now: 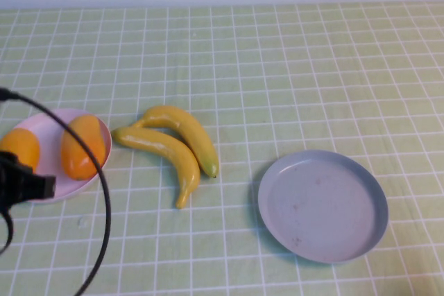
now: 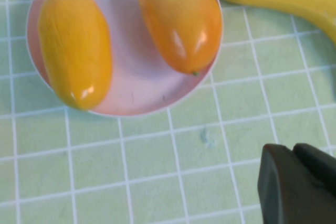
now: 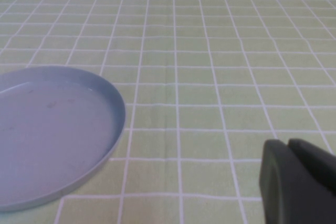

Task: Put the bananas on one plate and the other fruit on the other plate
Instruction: Put another type of fruit in the right plate

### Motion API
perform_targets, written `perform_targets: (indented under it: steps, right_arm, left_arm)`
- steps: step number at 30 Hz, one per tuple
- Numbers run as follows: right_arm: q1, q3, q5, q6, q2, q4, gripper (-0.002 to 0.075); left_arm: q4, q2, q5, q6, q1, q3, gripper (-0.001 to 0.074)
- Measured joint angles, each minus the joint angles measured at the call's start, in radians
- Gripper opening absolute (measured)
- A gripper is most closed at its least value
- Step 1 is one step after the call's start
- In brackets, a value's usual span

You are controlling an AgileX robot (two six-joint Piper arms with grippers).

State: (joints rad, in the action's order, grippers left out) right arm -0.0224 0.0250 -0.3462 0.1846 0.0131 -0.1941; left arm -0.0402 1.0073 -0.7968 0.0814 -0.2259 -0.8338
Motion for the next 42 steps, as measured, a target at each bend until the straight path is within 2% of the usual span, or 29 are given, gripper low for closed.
perform_targets:
  steps: [3, 7, 15, 18, 22, 26, 29, 38, 42]
  right_arm:
    - [0.0, 0.0, 0.0, 0.0, 0.0, 0.0, -0.0015]
    - [0.0, 0.0, 0.0, 0.0, 0.0, 0.0, -0.0015]
    - [0.0, 0.0, 0.0, 0.0, 0.0, 0.0, -0.0015]
    - [0.0, 0.0, 0.0, 0.0, 0.0, 0.0, -0.0015]
    - [0.0, 0.0, 0.0, 0.0, 0.0, 0.0, -0.0015]
    - [0.0, 0.0, 0.0, 0.0, 0.0, 0.0, -0.0015]
    - [0.0, 0.0, 0.0, 0.0, 0.0, 0.0, -0.0015]
    - [0.0, 0.0, 0.0, 0.0, 0.0, 0.0, -0.0015]
    - [0.0, 0.0, 0.0, 0.0, 0.0, 0.0, -0.0015]
  left_arm:
    - [0.024, -0.125, 0.052, -0.005, 0.0, 0.117, 0.0003]
    - [0.022, -0.277, 0.014, -0.007, 0.0, 0.2, 0.0003]
    - [0.02, -0.373, 0.04, -0.013, 0.0, 0.223, 0.0003]
    - [0.02, -0.375, 0.163, -0.037, 0.0, 0.262, 0.0003]
    - [0.028, -0.427, 0.473, -0.087, 0.0, 0.396, 0.0002]
    - [0.04, -0.563, 0.771, -0.115, 0.0, 0.573, 0.0002]
    - [0.046, -0.699, 0.864, -0.129, 0.002, 0.681, 0.0002]
    - [0.073, -0.986, 0.815, -0.136, 0.095, 0.848, 0.0002]
    - [0.075, -1.017, 0.711, -0.133, 0.099, 0.857, 0.0002]
